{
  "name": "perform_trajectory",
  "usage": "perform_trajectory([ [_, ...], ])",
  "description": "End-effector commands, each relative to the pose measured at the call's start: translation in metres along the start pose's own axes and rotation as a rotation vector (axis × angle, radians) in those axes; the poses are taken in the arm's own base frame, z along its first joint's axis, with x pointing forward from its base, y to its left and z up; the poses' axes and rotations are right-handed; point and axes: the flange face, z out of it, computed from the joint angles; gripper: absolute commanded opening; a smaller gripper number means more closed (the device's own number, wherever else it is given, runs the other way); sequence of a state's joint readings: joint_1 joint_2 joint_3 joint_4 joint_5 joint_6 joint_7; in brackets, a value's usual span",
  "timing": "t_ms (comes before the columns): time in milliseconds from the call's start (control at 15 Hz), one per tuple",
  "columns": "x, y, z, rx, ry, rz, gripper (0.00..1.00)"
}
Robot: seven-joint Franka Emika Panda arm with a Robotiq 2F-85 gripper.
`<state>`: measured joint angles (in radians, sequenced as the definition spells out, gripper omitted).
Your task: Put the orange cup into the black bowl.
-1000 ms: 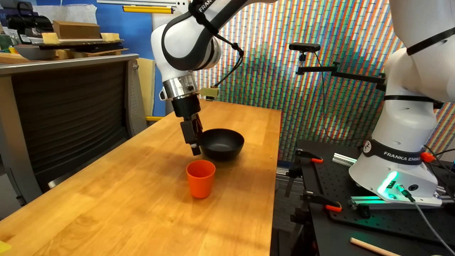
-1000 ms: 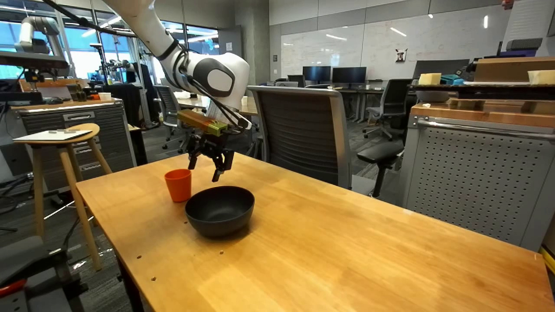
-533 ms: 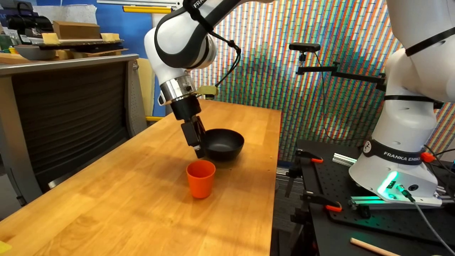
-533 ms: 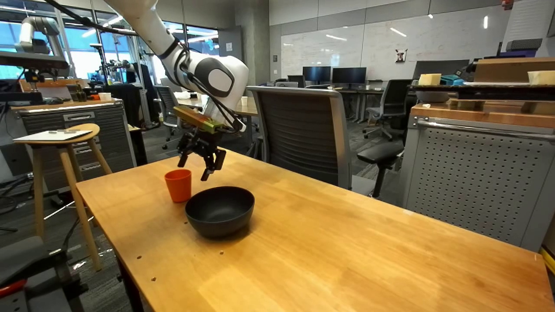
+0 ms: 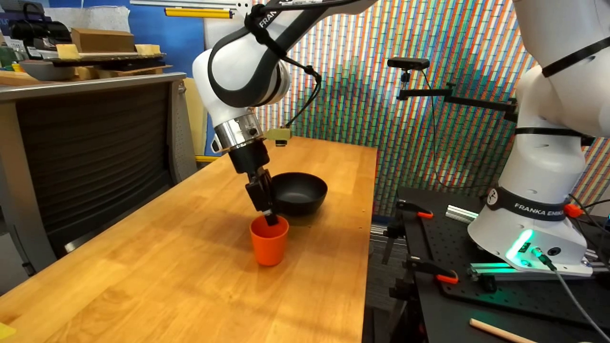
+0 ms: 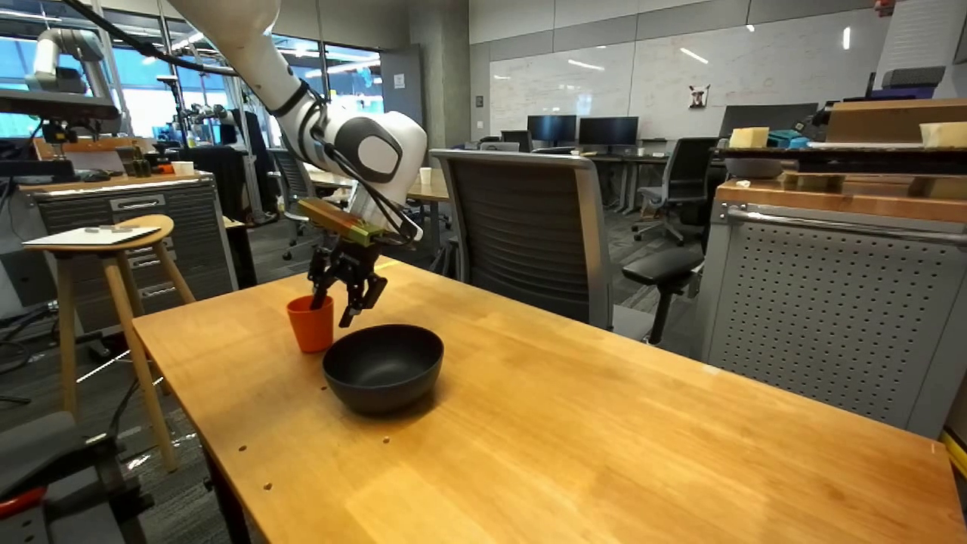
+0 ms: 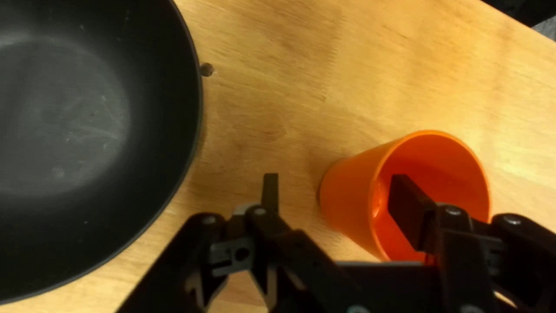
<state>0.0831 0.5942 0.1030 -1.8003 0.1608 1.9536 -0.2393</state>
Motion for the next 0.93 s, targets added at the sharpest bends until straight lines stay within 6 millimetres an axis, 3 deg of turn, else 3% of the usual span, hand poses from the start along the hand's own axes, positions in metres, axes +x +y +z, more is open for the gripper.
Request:
perform_trajectory([
  [0,0.005,0.001,0.017,-0.016,-0.003,0.006,0.36],
  [333,0.001,0.002,0.018,-0.013,0.001,0.008,0.01],
  [400,0.0,0.002,0.013,-0.015,0.011,0.008,0.0],
  [667,-0.019,0.008,-0.036,-0.073,0.12,0.04,0.01],
  [867,-0.043,0.033,-0.086,-0.154,0.221,0.141,0.02],
])
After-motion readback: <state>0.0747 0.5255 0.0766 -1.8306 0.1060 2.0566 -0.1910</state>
